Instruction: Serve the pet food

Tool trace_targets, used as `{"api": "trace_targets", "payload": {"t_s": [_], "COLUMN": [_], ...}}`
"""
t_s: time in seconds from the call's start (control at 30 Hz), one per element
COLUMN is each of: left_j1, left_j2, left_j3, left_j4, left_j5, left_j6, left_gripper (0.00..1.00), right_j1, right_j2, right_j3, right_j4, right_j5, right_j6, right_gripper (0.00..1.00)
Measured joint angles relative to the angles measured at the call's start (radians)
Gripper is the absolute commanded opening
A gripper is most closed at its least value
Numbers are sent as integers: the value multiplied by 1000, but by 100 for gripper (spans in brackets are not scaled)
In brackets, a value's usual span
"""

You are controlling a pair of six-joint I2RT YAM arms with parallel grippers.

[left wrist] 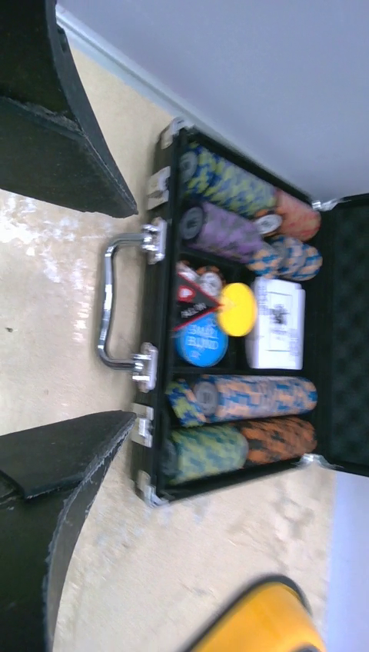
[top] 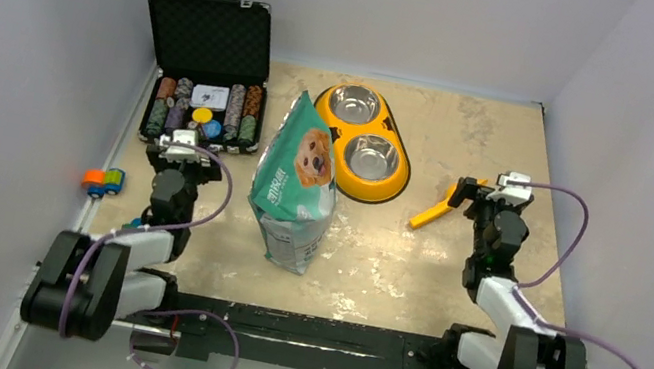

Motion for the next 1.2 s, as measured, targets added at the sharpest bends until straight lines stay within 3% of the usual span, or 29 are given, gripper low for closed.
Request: {"api": "trace_targets", "payload": {"t_s": [0.23, 0.4, 0.5, 0.57, 0.73, 0.83, 0.97, 1.07, 1.2], "left_j1": [2, 2, 2, 2, 1, 2, 2, -2, -54], "left_j2": [-342, -418, -405, -433, -502, -515, -541, -503, -403], "left_j3": [78, 437, 663, 729, 912, 1041, 1129, 1163, 1163], "left_j4": [-224, -726, -985, -1094, -1449, -1588, -1687, -1695, -1676], "left_j5": [3, -100, -148, -154, -171, -76, 187, 471, 683], "left_j6": [-87, -333, -407, -423, -478, -489, -512, -574, -640], "left_gripper": [99, 99, 99, 99, 97, 92, 80, 76, 70], "right_j1": [42, 68, 65, 65, 67, 76, 150, 242, 352], "right_j2": [-224, -340, -335, -330, -376, -371, -317, -243, -170], "right_j3": [140, 348, 519, 631, 728, 782, 864, 953, 1032], "right_j4": [-394, -786, -1014, -1147, -1366, -1492, -1606, -1672, -1703], "right_j5": [72, 76, 2, -87, -276, -364, -428, -456, -475], "right_j6": [27, 171, 252, 285, 349, 380, 411, 427, 434], "right_gripper": [99, 99, 99, 99, 93, 88, 87, 87, 87]}}
